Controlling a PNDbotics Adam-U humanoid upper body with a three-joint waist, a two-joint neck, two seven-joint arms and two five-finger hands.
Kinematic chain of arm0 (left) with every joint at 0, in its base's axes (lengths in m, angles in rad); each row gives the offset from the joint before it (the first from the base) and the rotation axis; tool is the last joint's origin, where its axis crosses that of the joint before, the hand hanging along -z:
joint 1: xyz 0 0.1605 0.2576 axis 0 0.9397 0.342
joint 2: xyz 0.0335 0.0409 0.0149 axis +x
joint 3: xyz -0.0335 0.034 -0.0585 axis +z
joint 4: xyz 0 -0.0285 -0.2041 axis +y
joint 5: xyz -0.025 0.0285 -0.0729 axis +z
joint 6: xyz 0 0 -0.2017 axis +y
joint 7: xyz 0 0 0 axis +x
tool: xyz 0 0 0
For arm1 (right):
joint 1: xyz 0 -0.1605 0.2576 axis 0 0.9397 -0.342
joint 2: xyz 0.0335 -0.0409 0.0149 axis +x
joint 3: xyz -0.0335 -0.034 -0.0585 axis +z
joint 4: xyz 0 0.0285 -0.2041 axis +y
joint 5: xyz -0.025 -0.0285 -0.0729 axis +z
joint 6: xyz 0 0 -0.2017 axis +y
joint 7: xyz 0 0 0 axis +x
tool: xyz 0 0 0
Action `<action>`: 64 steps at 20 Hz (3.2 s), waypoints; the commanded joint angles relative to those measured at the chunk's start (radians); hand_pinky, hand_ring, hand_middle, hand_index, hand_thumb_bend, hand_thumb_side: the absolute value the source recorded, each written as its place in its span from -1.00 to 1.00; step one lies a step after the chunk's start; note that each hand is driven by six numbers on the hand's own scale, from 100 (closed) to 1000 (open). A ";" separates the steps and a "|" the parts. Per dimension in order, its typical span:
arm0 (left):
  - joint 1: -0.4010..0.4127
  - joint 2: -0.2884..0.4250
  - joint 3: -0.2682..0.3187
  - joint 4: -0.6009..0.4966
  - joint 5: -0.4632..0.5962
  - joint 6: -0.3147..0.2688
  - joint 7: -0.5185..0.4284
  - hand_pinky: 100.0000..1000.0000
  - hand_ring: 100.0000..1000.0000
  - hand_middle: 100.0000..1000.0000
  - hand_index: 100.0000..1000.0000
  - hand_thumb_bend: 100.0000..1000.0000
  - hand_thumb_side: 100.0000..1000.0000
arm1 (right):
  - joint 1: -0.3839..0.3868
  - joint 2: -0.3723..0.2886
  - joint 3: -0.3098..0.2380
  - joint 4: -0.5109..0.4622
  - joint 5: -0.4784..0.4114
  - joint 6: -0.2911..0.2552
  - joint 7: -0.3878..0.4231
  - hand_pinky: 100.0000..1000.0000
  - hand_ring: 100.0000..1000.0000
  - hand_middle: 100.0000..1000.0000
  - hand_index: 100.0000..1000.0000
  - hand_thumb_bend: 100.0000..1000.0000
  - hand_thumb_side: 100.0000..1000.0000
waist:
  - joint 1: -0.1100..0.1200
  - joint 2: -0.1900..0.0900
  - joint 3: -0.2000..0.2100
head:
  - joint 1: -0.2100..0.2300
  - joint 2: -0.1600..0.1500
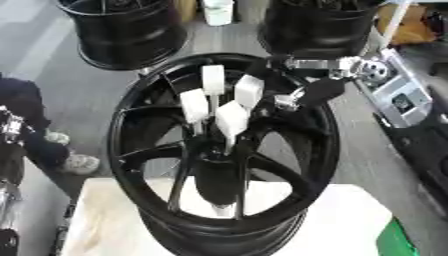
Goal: Pull the pin out of the wheel hub.
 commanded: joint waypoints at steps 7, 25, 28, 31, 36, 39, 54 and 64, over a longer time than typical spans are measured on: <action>-0.017 0.015 0.005 -0.014 0.001 -0.002 0.002 0.37 0.59 0.32 0.44 0.24 0.07 | -0.046 0.015 -0.033 0.031 0.034 -0.106 0.081 0.76 0.81 0.90 1.00 -1.00 0.10 | -0.001 -0.004 0.008 | -0.007 -0.005; -0.020 0.013 0.003 -0.016 0.002 -0.003 -0.002 0.37 0.59 0.32 0.44 0.24 0.07 | -0.064 0.075 -0.030 0.057 0.094 -0.136 0.081 0.73 0.73 0.78 1.00 -1.00 -0.07 | 0.005 0.003 0.014 | -0.014 -0.004; -0.020 0.013 0.003 -0.016 0.002 -0.003 -0.003 0.37 0.59 0.32 0.44 0.24 0.07 | -0.062 0.076 -0.029 0.061 0.106 -0.142 0.081 0.70 0.68 0.70 1.00 -1.00 -0.15 | 0.005 0.003 0.014 | -0.014 -0.004; -0.020 0.013 0.003 -0.016 0.002 -0.003 -0.003 0.37 0.59 0.32 0.44 0.24 0.07 | -0.062 0.076 -0.029 0.066 0.117 -0.147 0.081 0.65 0.60 0.64 1.00 -1.00 -0.26 | 0.005 0.002 0.014 | -0.012 -0.002; -0.020 0.013 0.003 -0.017 0.002 -0.004 -0.004 0.37 0.59 0.32 0.44 0.24 0.07 | -0.062 0.077 -0.032 0.068 0.140 -0.157 0.081 0.56 0.49 0.55 0.97 -1.00 -0.57 | 0.005 0.003 0.014 | -0.013 -0.001; -0.020 0.012 0.003 -0.017 0.002 -0.004 -0.004 0.37 0.59 0.32 0.44 0.24 0.07 | -0.062 0.078 -0.034 0.069 0.151 -0.162 0.081 0.51 0.44 0.50 0.94 -1.00 -0.80 | 0.005 0.003 0.015 | -0.013 -0.001; -0.019 0.011 0.004 -0.017 0.003 -0.003 -0.004 0.37 0.60 0.32 0.44 0.24 0.07 | -0.071 0.084 -0.054 0.050 0.166 -0.176 0.032 0.06 -0.12 -0.07 0.38 -1.00 -1.00 | 0.003 0.004 0.017 | -0.017 0.000; -0.018 0.012 0.003 -0.017 0.002 -0.003 -0.005 0.37 0.60 0.32 0.44 0.24 0.07 | -0.105 0.084 -0.059 0.026 0.150 -0.167 0.004 -0.07 -0.23 -0.16 0.30 -1.00 -1.00 | -0.004 0.002 0.015 | -0.021 -0.002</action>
